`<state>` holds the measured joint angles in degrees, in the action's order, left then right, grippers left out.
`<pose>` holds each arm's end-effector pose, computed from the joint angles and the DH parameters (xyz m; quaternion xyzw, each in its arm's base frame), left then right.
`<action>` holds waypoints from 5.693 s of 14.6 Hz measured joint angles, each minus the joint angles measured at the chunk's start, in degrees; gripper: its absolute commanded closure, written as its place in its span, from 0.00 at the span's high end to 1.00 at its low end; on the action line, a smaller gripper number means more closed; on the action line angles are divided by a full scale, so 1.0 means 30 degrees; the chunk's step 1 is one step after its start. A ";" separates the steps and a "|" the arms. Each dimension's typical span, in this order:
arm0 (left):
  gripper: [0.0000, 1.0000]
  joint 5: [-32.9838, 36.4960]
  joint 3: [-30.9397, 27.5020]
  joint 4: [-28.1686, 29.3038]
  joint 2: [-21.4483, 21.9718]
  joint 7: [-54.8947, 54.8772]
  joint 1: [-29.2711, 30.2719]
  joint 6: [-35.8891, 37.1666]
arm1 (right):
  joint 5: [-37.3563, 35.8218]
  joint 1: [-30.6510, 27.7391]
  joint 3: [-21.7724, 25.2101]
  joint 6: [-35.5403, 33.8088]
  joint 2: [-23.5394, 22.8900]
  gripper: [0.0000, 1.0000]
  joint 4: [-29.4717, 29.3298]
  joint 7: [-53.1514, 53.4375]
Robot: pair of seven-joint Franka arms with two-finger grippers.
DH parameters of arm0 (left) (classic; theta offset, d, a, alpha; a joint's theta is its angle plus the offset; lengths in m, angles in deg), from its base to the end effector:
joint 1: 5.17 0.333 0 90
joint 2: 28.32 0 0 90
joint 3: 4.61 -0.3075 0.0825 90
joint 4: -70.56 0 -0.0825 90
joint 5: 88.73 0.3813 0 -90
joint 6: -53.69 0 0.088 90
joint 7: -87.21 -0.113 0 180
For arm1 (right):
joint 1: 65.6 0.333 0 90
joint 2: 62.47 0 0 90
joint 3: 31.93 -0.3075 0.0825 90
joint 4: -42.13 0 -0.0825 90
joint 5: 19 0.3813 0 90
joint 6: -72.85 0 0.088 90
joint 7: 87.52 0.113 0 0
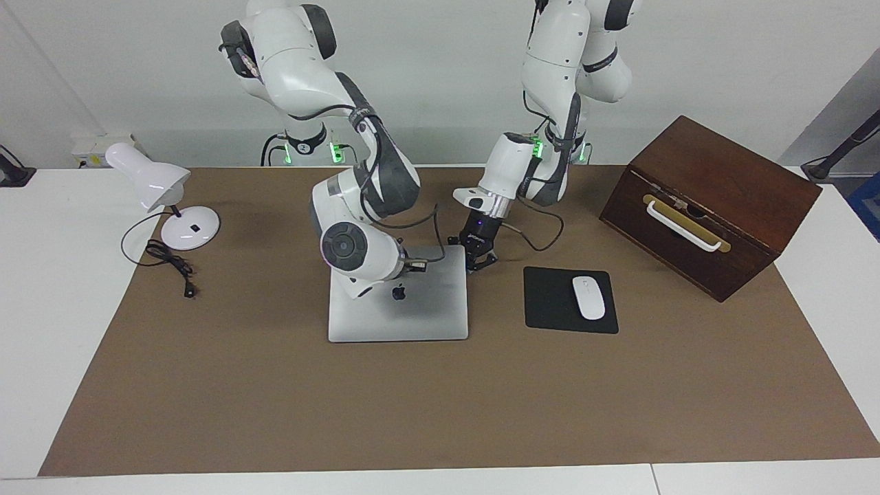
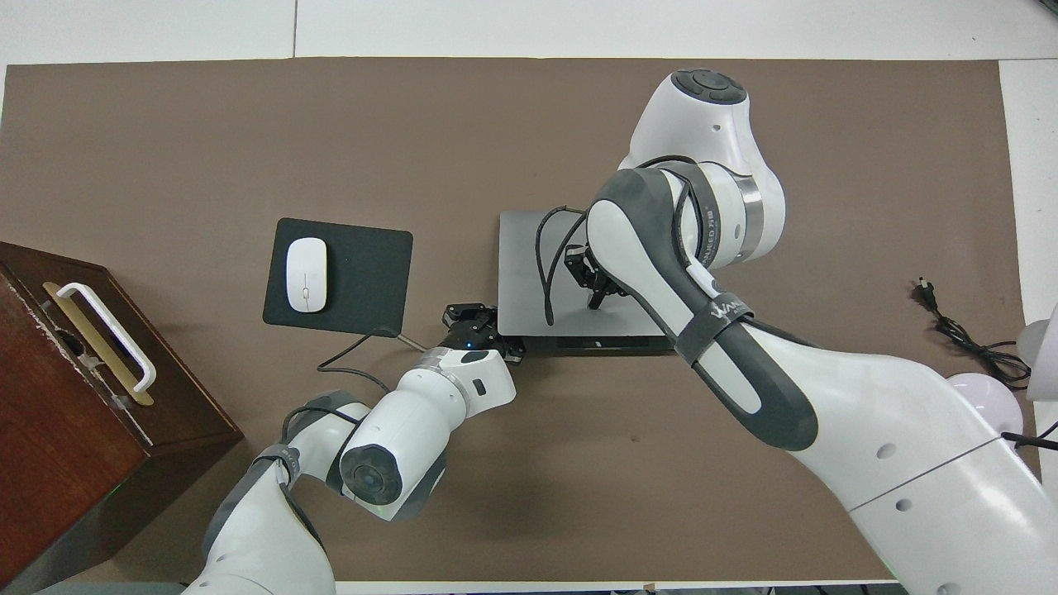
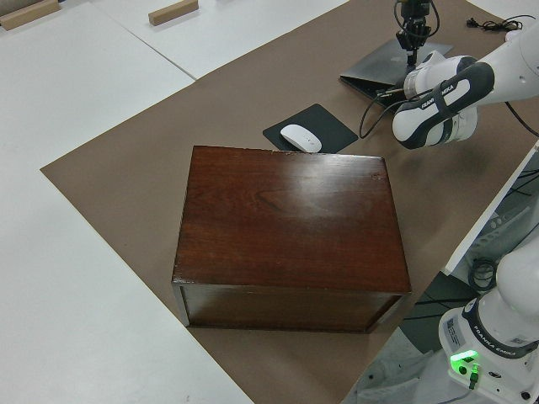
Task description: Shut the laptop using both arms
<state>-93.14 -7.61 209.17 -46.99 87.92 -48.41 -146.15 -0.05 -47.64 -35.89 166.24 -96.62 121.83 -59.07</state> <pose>0.4188 -0.3425 0.2546 0.8878 -0.2827 0.3424 0.1211 0.6102 0.2747 0.3332 -0.9634 0.0961 0.2343 0.0886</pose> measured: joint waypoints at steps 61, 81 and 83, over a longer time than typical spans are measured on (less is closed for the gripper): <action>0.00 0.0006 -0.0374 -0.4003 1.2455 0.2487 0.2916 2.9358 | -0.6066 -0.7292 0.0185 -0.1140 1.3584 1.00 0.7131 -0.5915; 1.00 0.1760 -0.0390 -0.7992 1.2138 -0.3655 1.1832 3.3614 | -0.6067 -0.7660 0.0294 -0.1449 1.4089 1.00 0.7509 -0.4663; 1.00 0.1756 -0.0409 -0.8099 1.2129 -0.3420 1.2633 3.3613 | -0.6067 -0.7660 0.0294 -0.1449 1.4119 1.00 0.7525 -0.4663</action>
<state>-87.87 -8.84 184.88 -10.61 77.66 -10.51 -45.31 -18.26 -70.62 -35.01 161.90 -54.26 144.40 -73.06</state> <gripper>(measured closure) 0.053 0.000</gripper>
